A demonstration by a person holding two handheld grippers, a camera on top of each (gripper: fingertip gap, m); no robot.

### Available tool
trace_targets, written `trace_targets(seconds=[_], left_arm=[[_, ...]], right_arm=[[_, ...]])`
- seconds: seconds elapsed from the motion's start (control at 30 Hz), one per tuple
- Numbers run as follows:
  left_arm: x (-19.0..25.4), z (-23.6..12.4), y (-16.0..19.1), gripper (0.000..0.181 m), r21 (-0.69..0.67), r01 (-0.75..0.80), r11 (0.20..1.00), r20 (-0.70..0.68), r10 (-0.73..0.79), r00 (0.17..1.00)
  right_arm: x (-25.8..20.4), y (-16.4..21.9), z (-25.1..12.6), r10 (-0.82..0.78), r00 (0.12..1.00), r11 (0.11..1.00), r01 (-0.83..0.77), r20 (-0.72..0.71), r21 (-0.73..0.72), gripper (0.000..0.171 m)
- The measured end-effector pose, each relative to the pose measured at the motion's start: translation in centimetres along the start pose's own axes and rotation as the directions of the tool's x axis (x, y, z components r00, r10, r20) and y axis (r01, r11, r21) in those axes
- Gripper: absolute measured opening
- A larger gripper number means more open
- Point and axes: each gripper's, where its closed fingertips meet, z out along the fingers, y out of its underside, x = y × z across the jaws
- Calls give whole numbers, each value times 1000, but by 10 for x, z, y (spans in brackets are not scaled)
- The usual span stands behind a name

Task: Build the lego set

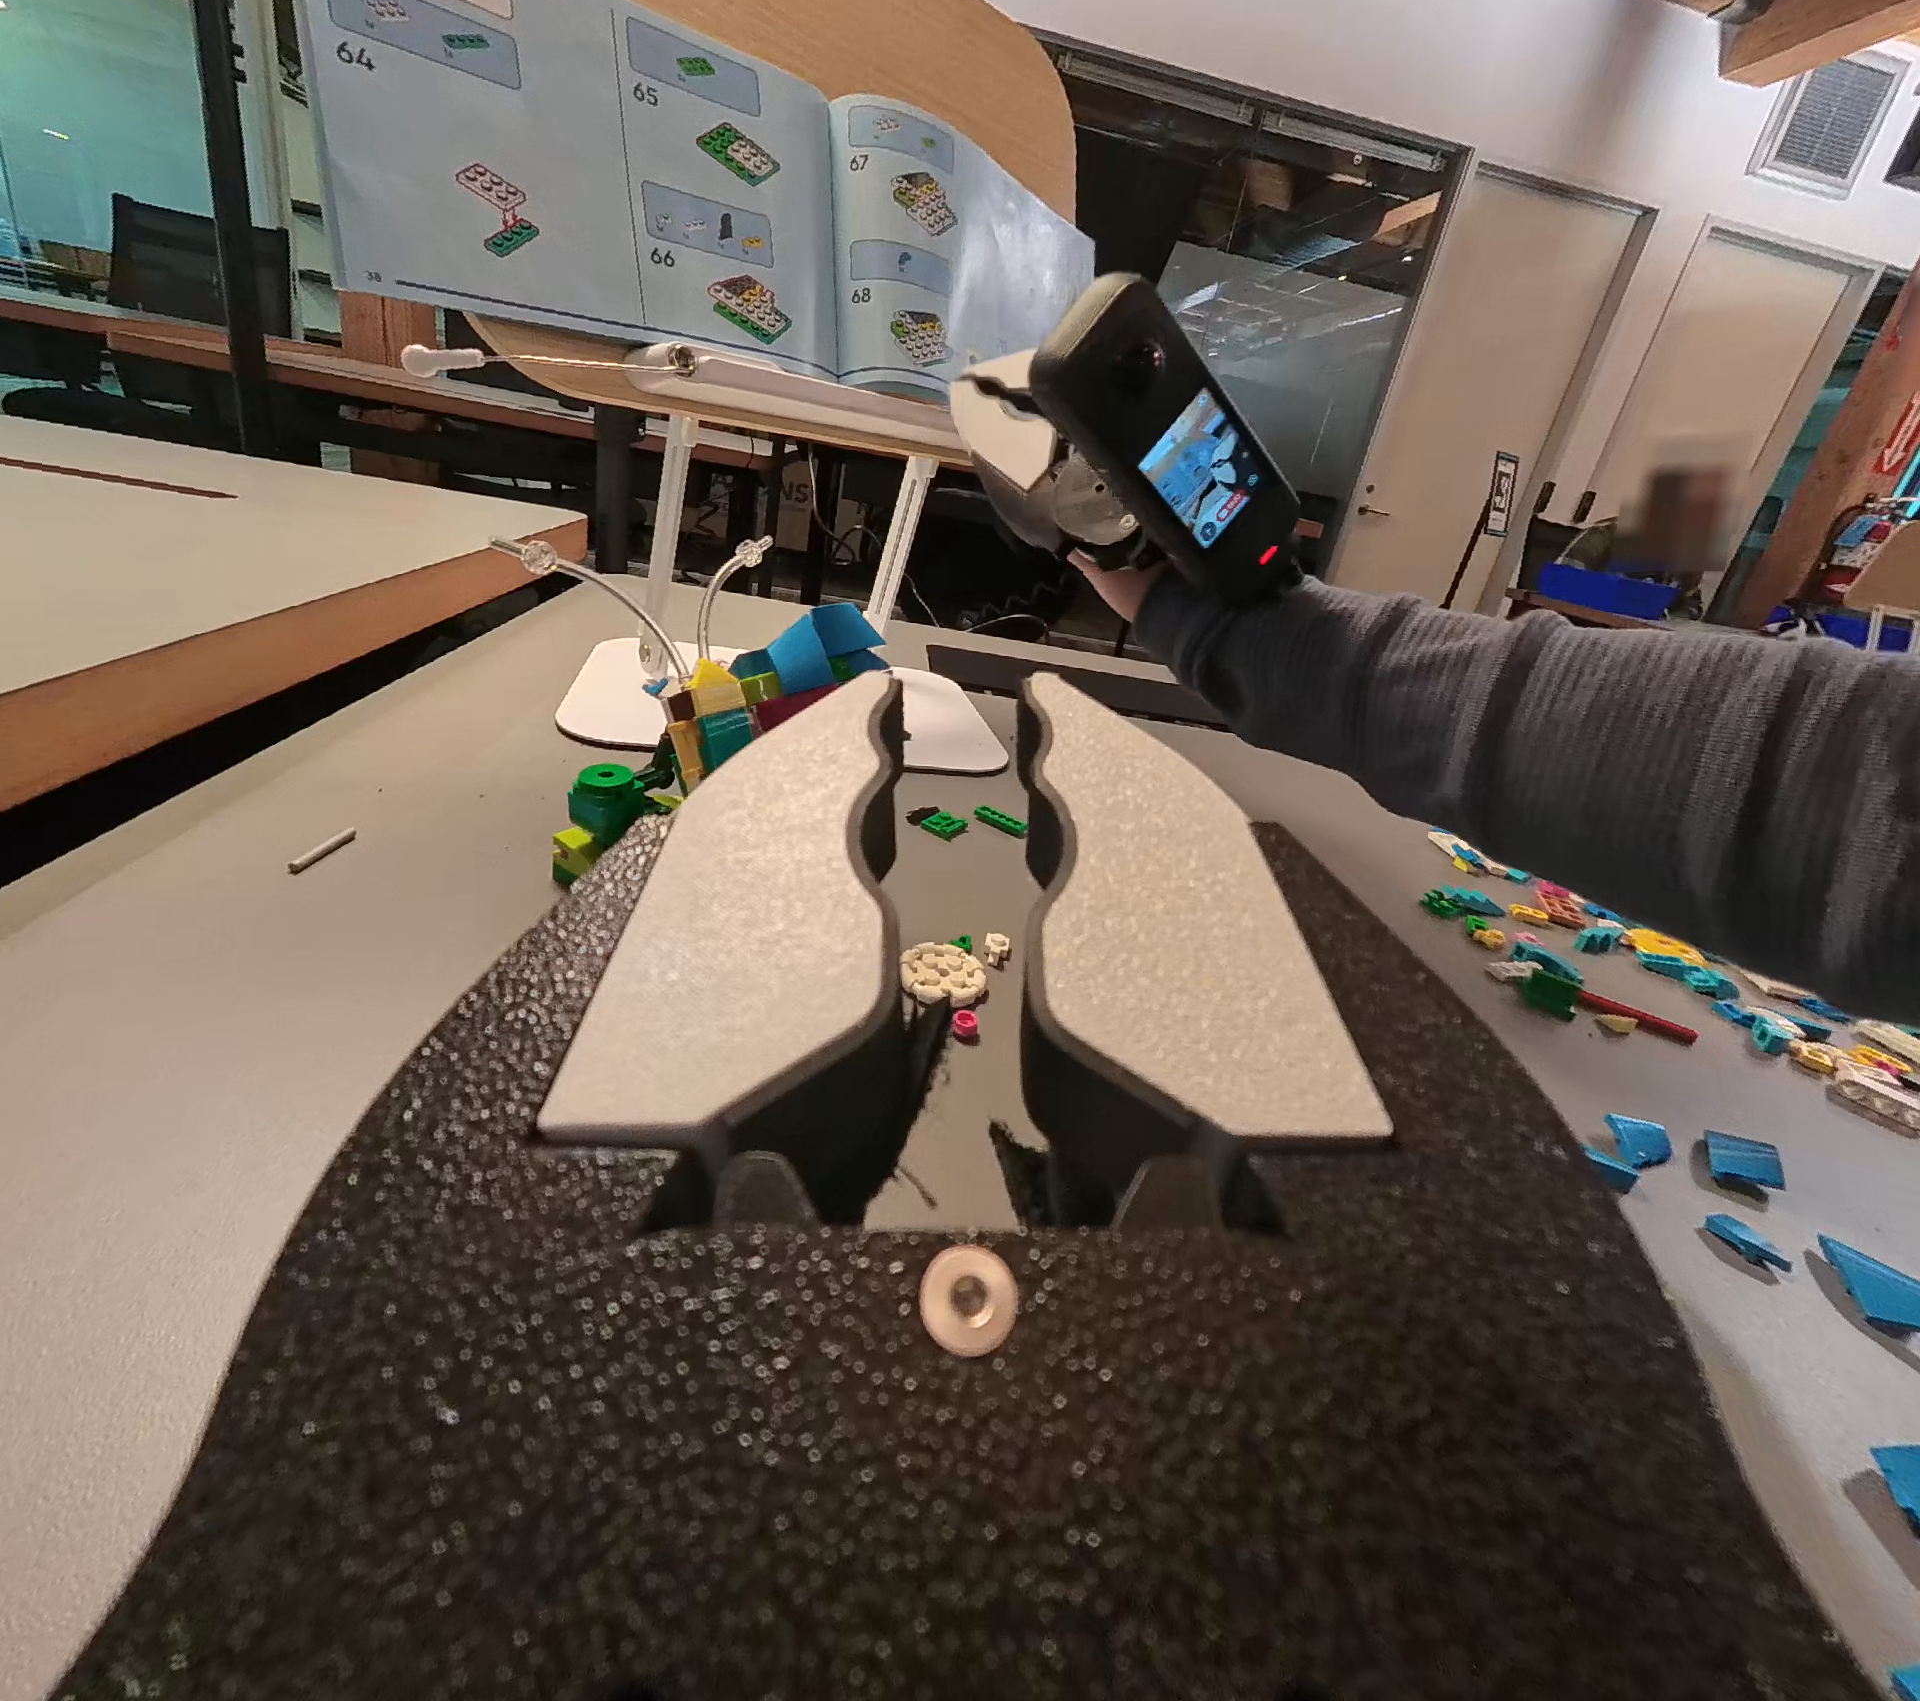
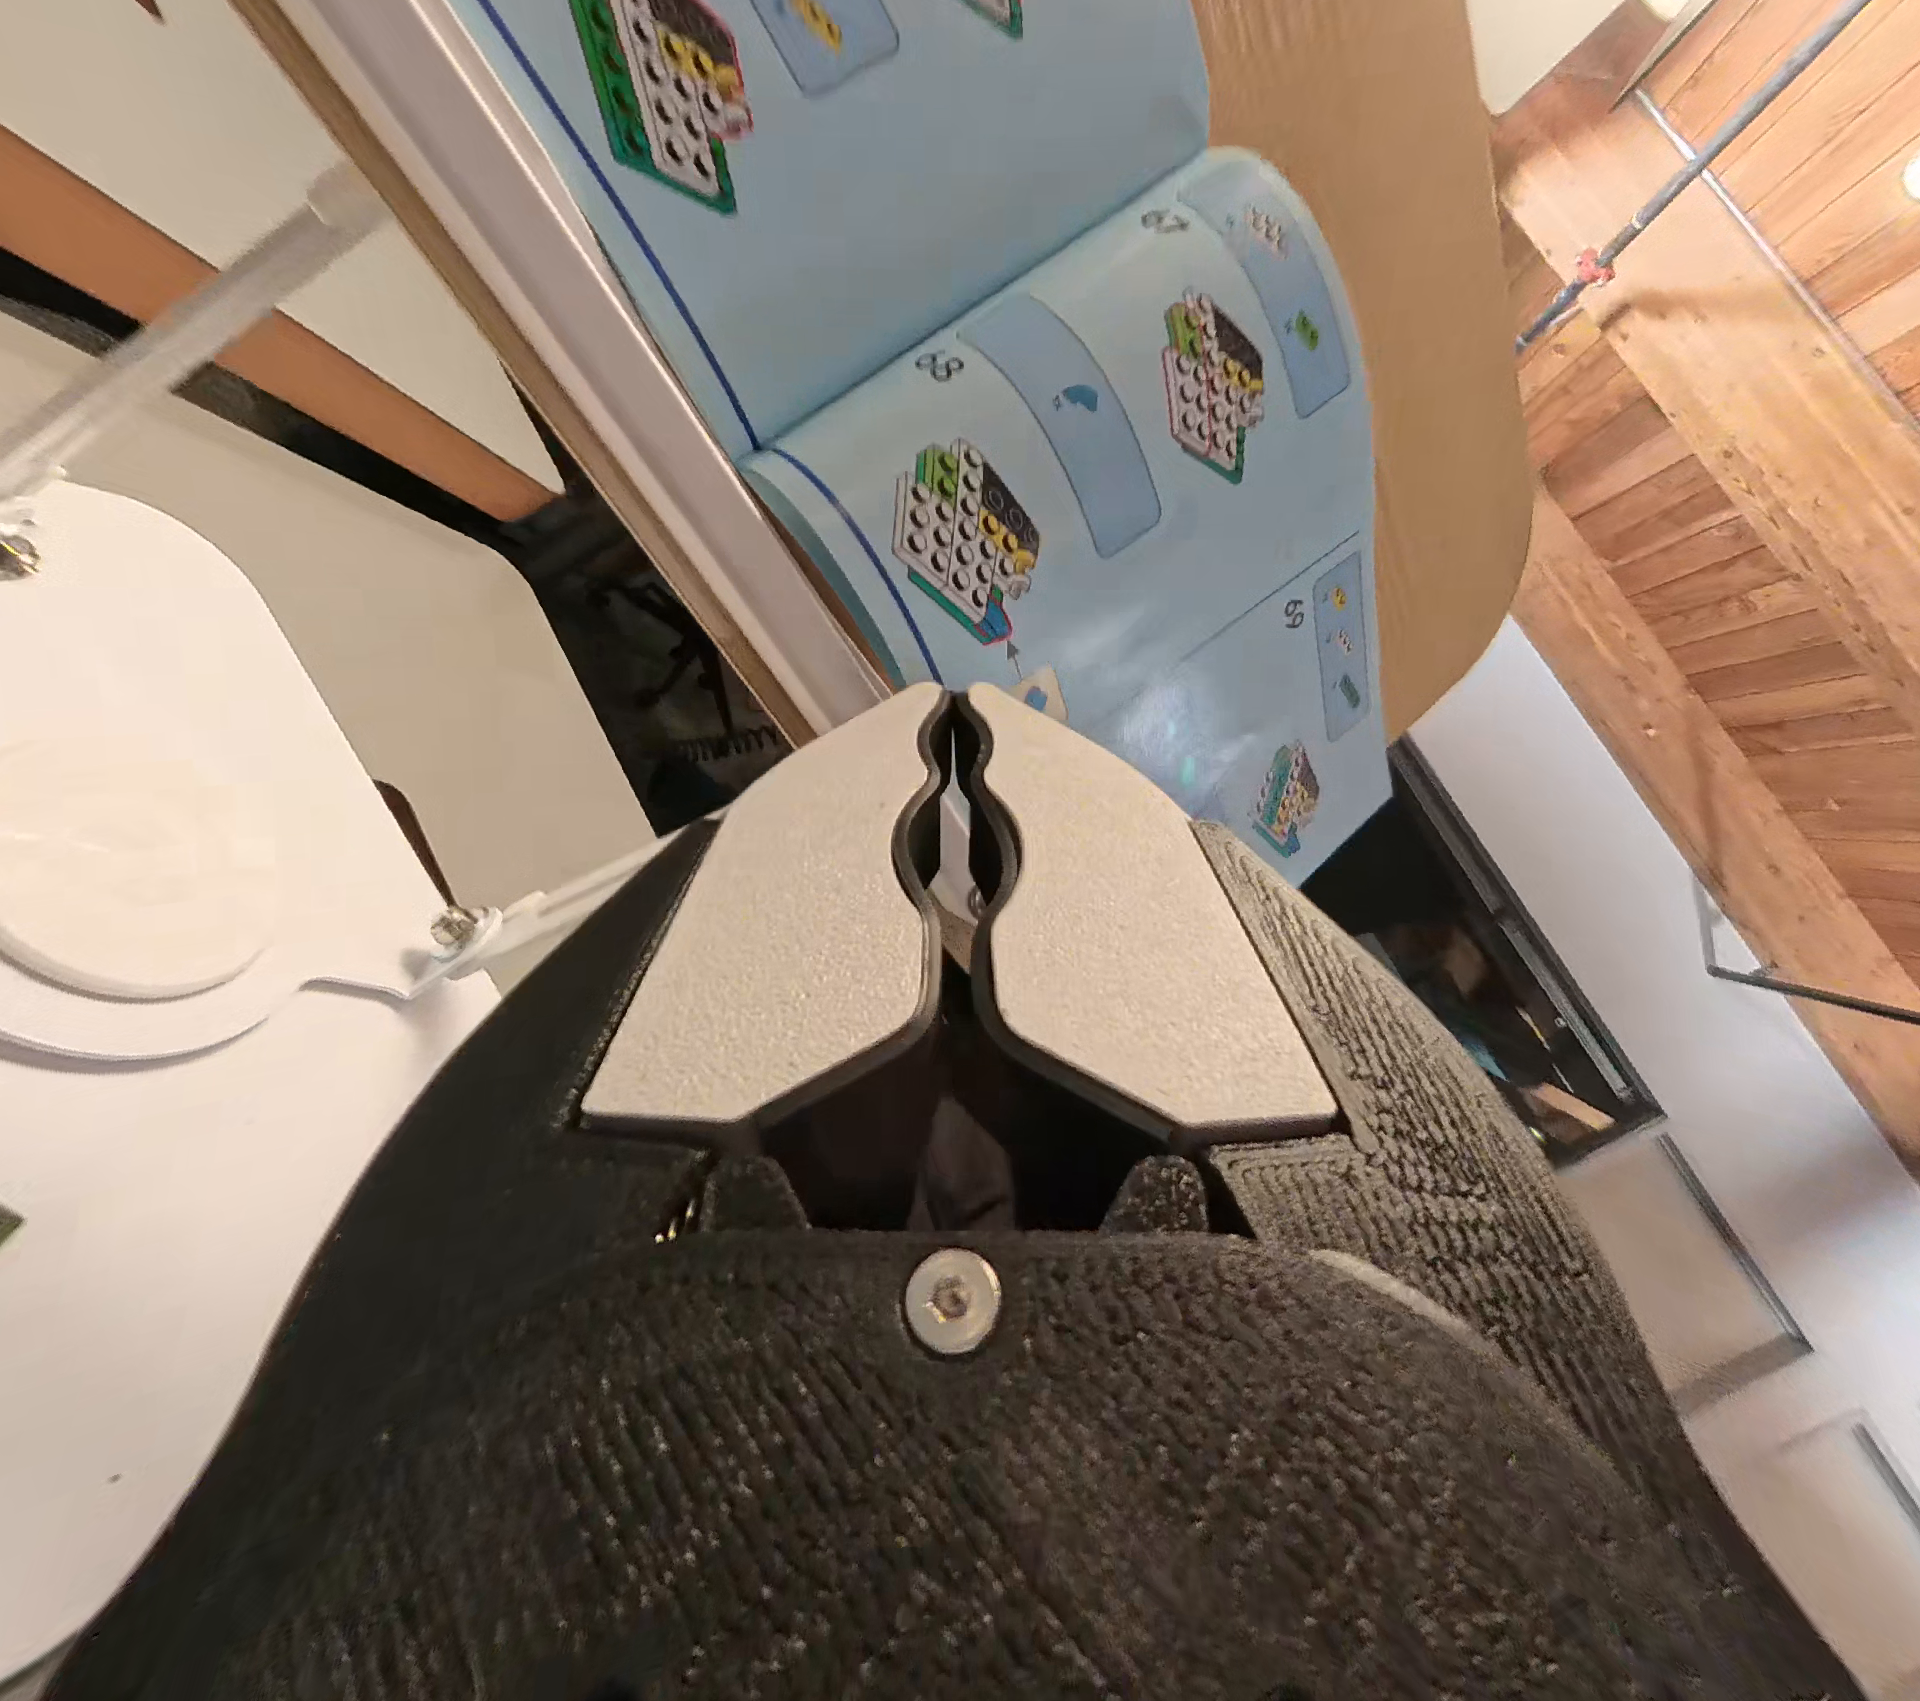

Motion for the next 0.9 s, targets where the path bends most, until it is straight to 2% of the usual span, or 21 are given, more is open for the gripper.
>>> trace_targets(seconds=[0.13, 0.3, 0.43, 0.57, 0.7, 0.9], left_arm=[[0, 0, 0, 20, 0, -1, 1000, 0, 1, 1000], [0, 0, 0, 20, 2, 0, 1000, 0, 0, 1000], [0, 0, 0, 20, 2, 1, 1000, -1, -1, 1000], [0, 0, 0, 20, 1, 1, 1000, -1, -1, 1000], [0, 0, 0, 20, 0, 3, 1000, -2, -3, 1000], [1, 1, 0, 20, 0, 11, 1000, -6, -11, 1000]], right_arm=[[-7, -43, -12, -26, 999, 989, 21, 32, 144, 0], [-25, -107, -23, -158, 985, 938, 128, 69, 323, 1], [-41, -141, -25, -200, 972, 906, 135, 126, 402, 4], [-59, -162, -19, -193, 949, 907, 76, 249, 415, 11], [-77, -176, -6, -199, 915, 926, 59, 351, 372, 25], [-101, -194, 11, -319, 880, 909, 180, 351, 376, 29]])
